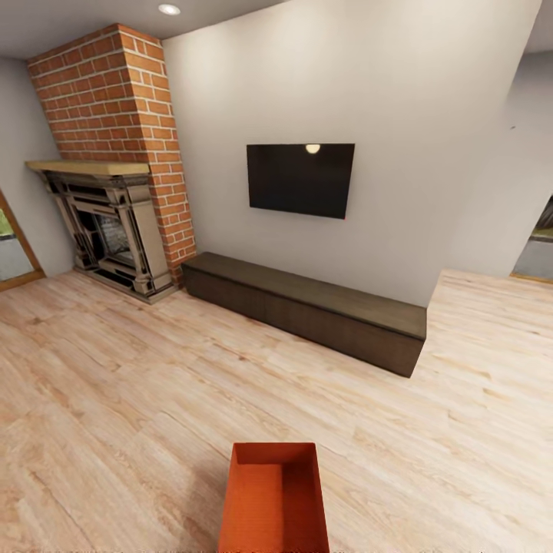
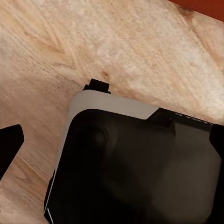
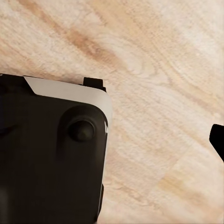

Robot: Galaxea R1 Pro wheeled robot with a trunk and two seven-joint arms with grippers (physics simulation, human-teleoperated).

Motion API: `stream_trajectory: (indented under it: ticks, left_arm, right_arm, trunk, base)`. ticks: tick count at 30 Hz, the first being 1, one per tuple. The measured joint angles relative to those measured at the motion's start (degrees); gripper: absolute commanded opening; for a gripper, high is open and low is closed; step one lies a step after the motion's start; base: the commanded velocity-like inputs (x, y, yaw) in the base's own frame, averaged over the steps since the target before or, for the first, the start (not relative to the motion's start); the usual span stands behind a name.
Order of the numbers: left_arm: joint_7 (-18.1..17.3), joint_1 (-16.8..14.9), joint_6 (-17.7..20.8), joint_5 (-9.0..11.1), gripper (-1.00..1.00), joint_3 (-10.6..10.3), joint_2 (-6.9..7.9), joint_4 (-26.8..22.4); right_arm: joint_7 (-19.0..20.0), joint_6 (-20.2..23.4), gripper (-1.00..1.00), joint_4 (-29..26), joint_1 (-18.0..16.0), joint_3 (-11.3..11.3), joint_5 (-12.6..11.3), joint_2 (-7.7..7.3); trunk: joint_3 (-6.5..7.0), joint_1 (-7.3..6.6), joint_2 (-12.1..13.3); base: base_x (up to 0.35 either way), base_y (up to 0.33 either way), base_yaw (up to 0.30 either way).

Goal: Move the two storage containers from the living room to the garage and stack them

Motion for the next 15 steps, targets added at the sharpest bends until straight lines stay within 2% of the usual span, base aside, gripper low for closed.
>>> stream_trajectory:
  ticks: [15]
  left_arm:
    - [0.0,0.0,0.0,0.0,1.0,0.0,-0.01,0.0]
  right_arm:
    - [0.0,-0.1,1.0,0.0,0.0,-0.1,0.0,-0.01]
  trunk:
    - [-1.37,0.0,0.0]
  base:
    - [0.0,0.0,0.0]
